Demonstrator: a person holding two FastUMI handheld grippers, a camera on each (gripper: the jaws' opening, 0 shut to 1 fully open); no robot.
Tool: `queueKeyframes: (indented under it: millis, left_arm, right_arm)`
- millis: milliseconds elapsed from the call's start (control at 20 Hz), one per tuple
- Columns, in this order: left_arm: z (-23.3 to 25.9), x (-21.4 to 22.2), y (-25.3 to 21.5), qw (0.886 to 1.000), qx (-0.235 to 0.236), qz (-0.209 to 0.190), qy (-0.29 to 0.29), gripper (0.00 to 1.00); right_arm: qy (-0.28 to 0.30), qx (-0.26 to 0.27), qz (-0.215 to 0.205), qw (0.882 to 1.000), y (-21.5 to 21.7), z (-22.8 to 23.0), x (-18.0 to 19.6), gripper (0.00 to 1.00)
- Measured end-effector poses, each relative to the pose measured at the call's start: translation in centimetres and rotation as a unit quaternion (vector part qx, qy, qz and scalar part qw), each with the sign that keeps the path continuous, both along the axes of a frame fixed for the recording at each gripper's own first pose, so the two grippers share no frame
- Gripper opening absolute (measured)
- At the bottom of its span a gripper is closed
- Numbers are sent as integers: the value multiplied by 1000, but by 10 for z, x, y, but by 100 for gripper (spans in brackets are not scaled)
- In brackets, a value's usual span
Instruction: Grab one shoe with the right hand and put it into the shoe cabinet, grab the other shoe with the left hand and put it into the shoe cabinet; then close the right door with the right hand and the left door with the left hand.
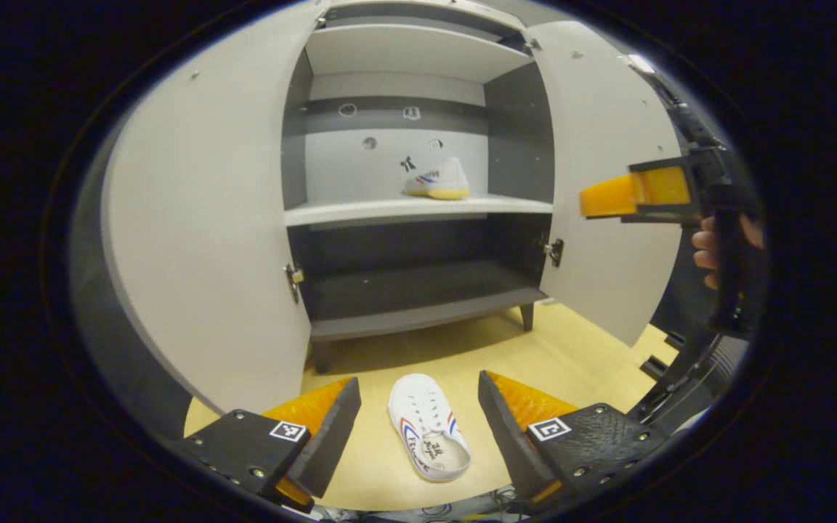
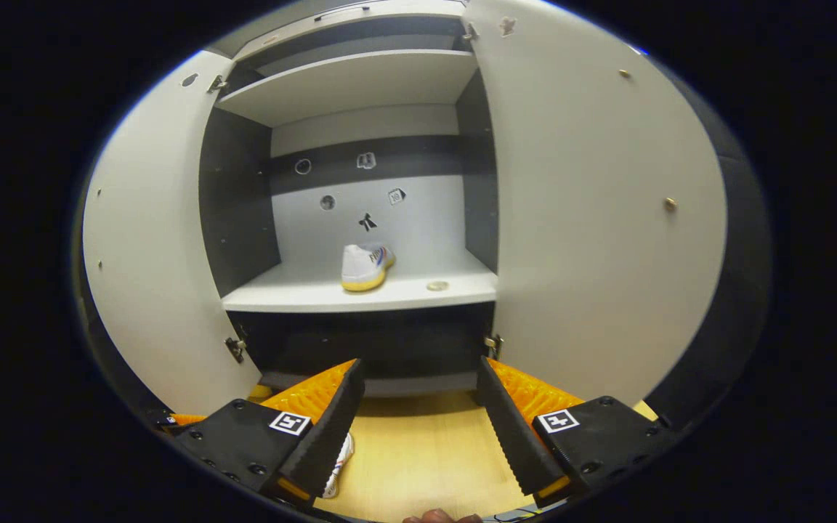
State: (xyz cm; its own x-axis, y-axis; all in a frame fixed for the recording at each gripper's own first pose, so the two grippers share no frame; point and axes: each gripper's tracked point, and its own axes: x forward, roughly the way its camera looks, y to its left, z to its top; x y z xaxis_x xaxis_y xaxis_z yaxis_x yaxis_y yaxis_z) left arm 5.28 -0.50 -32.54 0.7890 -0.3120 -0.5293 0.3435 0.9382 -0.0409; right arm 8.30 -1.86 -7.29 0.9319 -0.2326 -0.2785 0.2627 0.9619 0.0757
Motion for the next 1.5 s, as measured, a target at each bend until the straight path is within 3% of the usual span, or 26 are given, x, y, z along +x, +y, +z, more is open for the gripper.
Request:
queueKeyframes:
  millis: [200, 550, 650, 700, 750, 800, 850, 900, 1000, 1050, 1100, 1200, 1250, 1300, 1350, 1450, 1500]
  left_arm:
    - [-74, 6, -6, 998, 26, -28, 50, 94]
    - [-156, 5, 4, 989, 55, -24, 133, 94]
    - [-164, 11, 9, 989, 64, -6, 137, 86]
    - [-170, 10, 9, 987, 62, 3, 150, 72]
    - [-175, 6, 8, 985, 53, 10, 164, 70]
    - [-179, 5, 7, 984, 47, 18, 172, 70]
    - [-184, 6, 8, 982, 42, 28, 182, 70]
    - [-189, 3, 8, 980, 35, 35, 194, 70]
    - [-200, -4, 4, 974, 17, 38, 224, 70]
    - [-203, -12, -2, 970, 2, 38, 240, 70]
    - [-202, -12, -3, 969, -2, 39, 243, 49]
    - [-204, -11, -2, 968, -4, 36, 249, 51]
    - [-206, -12, -4, 966, -7, 37, 257, 51]
    - [-203, -14, -4, 962, -10, 46, 268, 43]
    - [-207, -13, -2, 960, -9, 48, 275, 46]
    - [-205, -12, 2, 958, -11, 58, 282, 31]
    - [-206, -11, 2, 955, -15, 65, 288, 19]
  right_arm:
    - [12, -21, -63, 998, -33, -6, -57, 98]
    - [30, -41, -180, 982, -103, -9, -145, 98]
    - [36, -44, -208, 976, -123, -12, -165, 94]
    - [41, -42, -218, 974, -132, -15, -173, 98]
    - [50, -38, -227, 972, -140, -21, -177, 98]
    - [56, -34, -235, 970, -148, -26, -181, 94]
    - [59, -29, -242, 968, -155, -28, -184, 98]
    - [60, -27, -247, 967, -163, -28, -184, 94]
    - [61, -29, -253, 965, -179, -29, -183, 94]
    - [60, -32, -253, 965, -185, -27, -181, 99]
    - [61, -35, -254, 965, -192, -29, -179, 99]
    - [62, -43, -262, 962, -204, -32, -178, 94]
    - [59, -44, -267, 961, -208, -33, -178, 99]
    - [59, -46, -271, 960, -213, -34, -177, 97]
    - [62, -50, -271, 959, -217, -37, -176, 100]
    - [66, -52, -268, 960, -218, -39, -176, 100]
    - [67, -48, -266, 960, -219, -40, -176, 100]
